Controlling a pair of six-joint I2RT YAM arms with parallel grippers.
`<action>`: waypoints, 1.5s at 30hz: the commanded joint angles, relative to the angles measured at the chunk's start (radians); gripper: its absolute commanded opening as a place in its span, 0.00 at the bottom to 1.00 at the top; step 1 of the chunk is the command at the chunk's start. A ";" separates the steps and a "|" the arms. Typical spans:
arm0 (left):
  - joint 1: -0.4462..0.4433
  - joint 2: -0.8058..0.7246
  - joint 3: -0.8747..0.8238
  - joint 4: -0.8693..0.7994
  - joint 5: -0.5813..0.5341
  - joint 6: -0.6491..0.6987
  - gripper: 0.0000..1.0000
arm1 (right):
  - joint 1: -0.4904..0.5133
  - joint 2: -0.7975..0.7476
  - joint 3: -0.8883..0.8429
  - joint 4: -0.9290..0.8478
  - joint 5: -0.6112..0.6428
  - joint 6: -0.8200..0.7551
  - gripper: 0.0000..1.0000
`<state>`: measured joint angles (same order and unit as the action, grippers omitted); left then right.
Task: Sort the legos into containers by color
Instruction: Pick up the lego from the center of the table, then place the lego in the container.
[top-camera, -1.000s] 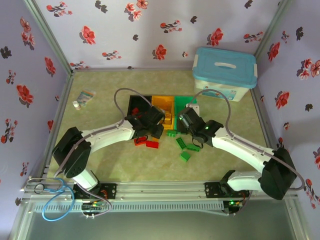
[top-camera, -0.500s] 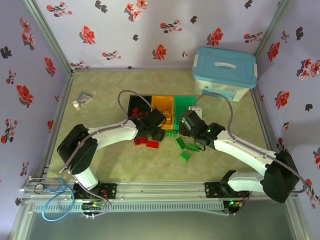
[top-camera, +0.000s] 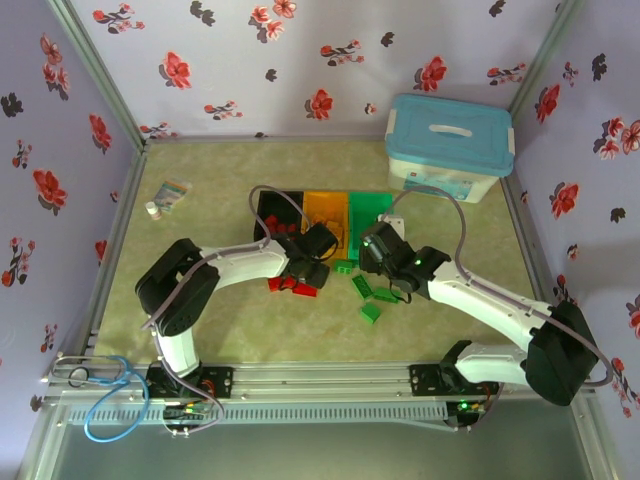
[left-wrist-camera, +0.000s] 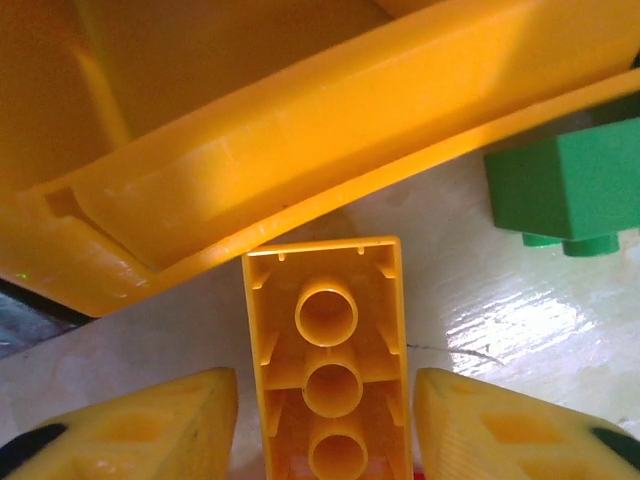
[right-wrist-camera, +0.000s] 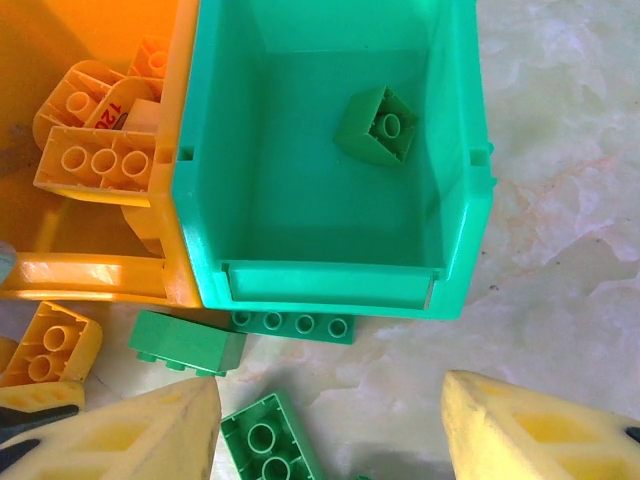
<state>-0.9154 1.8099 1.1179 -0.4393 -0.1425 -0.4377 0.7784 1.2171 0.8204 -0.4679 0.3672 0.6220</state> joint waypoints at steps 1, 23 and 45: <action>-0.009 0.013 0.032 -0.028 0.006 0.000 0.41 | -0.010 -0.012 -0.008 0.006 0.016 0.023 0.60; 0.046 -0.127 0.205 -0.096 -0.026 0.086 0.32 | -0.010 -0.046 -0.020 0.001 0.015 0.033 0.60; 0.144 -0.061 0.379 -0.160 -0.007 0.139 0.67 | -0.010 -0.092 -0.034 -0.005 0.009 0.033 0.60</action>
<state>-0.7685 1.8351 1.5520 -0.5930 -0.1467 -0.2813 0.7765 1.1275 0.7982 -0.4686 0.3668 0.6392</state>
